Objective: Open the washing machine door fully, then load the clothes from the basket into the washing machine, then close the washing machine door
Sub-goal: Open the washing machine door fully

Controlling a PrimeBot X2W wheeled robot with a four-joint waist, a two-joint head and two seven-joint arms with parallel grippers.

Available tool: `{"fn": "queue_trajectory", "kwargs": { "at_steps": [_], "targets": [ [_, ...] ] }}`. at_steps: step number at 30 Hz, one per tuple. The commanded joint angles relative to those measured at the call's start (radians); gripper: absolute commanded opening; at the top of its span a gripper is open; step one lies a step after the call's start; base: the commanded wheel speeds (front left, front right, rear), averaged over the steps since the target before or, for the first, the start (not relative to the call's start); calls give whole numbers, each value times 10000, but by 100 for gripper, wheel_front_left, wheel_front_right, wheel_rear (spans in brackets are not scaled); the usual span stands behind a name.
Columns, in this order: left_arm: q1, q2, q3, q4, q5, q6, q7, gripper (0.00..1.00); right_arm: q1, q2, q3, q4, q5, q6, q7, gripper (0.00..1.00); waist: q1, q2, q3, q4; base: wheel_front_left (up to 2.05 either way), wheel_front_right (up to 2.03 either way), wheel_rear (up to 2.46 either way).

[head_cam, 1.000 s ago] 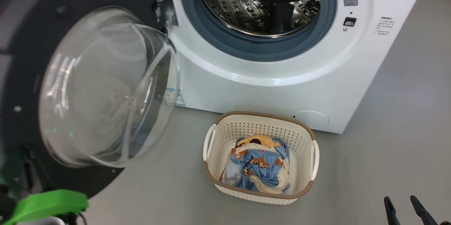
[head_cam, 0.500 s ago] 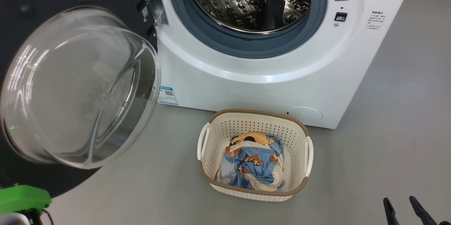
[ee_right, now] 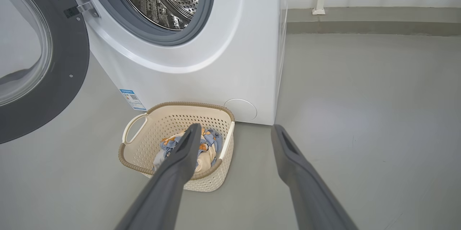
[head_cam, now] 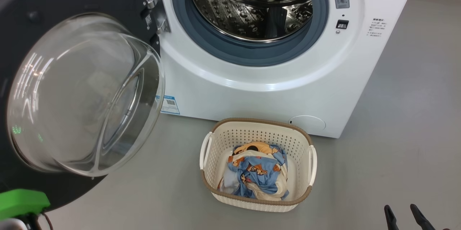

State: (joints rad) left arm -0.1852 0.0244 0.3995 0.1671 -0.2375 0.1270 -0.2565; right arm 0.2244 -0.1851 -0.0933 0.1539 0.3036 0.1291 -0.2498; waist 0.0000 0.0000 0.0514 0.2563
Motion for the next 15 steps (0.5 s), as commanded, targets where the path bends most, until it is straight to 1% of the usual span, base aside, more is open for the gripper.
{"fn": "queue_trajectory", "kwargs": {
  "at_steps": [1, 4, 6, 7, 10, 11, 12, 15],
  "targets": [
    [152, 274, 144, -503, -124, 1, -53, 0, -364, -164, 228, -159, 22, 16, -120, 100, 0, 0, -67, -17, 0, 0, 0],
    [610, 264, -490, -1127, -658, 137, -53, 0, -414, -86, 238, -116, -1, 16, -120, 100, 0, 0, -162, -50, 0, 0, 0],
    [965, 262, -951, -1631, -838, 266, -53, 32, -457, -43, 247, -122, -18, 16, -120, 100, 0, 0, -220, -106, 0, 0, 0],
    [1138, 261, -1194, -1888, -892, 335, -53, 45, -484, -21, 250, -128, -31, 16, -120, 100, 0, 0, -252, -149, 0, 0, 0],
    [1620, 260, -1832, -2635, -700, 517, -53, 95, -550, 24, 305, -143, -78, 16, -120, 100, 0, 0, -355, -315, 0, 0, 0],
    [1750, 260, -1998, -2858, -695, 588, -53, 100, -572, 36, 313, -160, -93, 16, -120, 100, 0, 0, -383, -382, 0, 0, 0],
    [2012, 260, -2364, -3165, -715, 625, -53, 100, -614, 66, 298, -198, -119, 16, -120, 100, 0, 0, -438, -526, 0, 0, 0],
    [2246, 259, -2637, -3293, -724, 569, -53, 100, -630, 84, 350, -213, -147, 16, -120, 100, 0, 0, -504, -679, 0, 0, 0]
  ]
}}
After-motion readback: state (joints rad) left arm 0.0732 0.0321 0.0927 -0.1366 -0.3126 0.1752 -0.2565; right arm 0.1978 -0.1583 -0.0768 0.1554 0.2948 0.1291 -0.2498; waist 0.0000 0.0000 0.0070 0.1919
